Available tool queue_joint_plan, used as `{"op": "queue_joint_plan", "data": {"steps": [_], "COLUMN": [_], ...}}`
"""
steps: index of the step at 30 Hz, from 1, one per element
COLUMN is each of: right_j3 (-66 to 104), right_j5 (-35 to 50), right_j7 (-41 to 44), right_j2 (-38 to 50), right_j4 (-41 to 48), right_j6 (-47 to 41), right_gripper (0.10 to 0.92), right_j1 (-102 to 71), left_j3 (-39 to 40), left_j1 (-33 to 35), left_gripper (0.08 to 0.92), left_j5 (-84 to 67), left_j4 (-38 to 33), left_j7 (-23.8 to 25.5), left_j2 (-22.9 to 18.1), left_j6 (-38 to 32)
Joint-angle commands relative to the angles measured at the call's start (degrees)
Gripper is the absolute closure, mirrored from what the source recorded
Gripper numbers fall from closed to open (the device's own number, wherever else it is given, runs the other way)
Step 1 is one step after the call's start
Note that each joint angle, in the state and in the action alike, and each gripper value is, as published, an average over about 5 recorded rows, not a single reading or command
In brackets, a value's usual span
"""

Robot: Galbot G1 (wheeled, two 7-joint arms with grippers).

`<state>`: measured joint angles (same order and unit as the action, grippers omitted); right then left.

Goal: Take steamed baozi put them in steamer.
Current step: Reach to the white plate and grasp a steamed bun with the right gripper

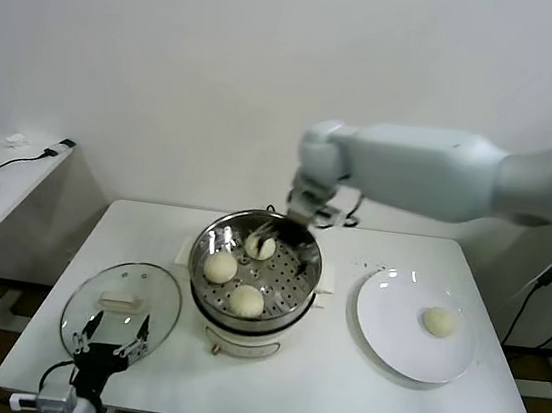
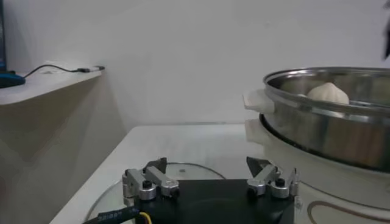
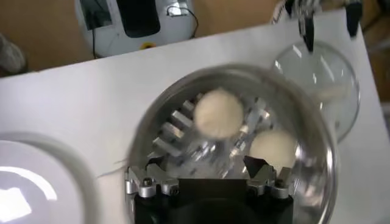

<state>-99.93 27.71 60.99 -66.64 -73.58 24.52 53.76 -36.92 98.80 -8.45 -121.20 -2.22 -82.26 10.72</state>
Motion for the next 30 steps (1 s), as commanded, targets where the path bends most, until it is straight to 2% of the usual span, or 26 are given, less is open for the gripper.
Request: {"op": "queue_joint_plan", "data": {"steps": [1,5,10,17,30], "right_j3": [-16.2,-13.3,-2.5,13.6,22.7], "right_j5": [4.4,-0.9,-7.5,-15.5,-18.5], "right_j7": [1.1,-1.8,-3.2,-5.2,-6.0], "right_j2": [23.7,31.2,34.6,32.8,27.3], "right_j4": [-1.4,0.5,4.5,11.7,19.2], "right_j6": [-19.4,-26.8,-29.5,-31.1,-31.9], "right_gripper": [0.203,0.203,0.203,0.203,0.203], "right_j1": [10.7,2.3,-12.1,-29.3,-40.1], "left_j3": [0.0,0.2,0.2,0.0,0.3], "left_j1": [0.0,-0.4,-0.5,0.0,0.6], "left_gripper": [0.177,0.177,0.177,0.177,0.177], "left_j5": [0.0,0.0,0.4,1.5,2.8], "left_j4": [0.1,0.3,0.8,1.6,2.3], "left_j7": [0.0,0.0,0.1,0.3,0.4], "left_j2": [0.1,0.3,0.0,-0.3,-1.0], "left_j6": [0.0,0.2,0.3,0.2,0.3]}}
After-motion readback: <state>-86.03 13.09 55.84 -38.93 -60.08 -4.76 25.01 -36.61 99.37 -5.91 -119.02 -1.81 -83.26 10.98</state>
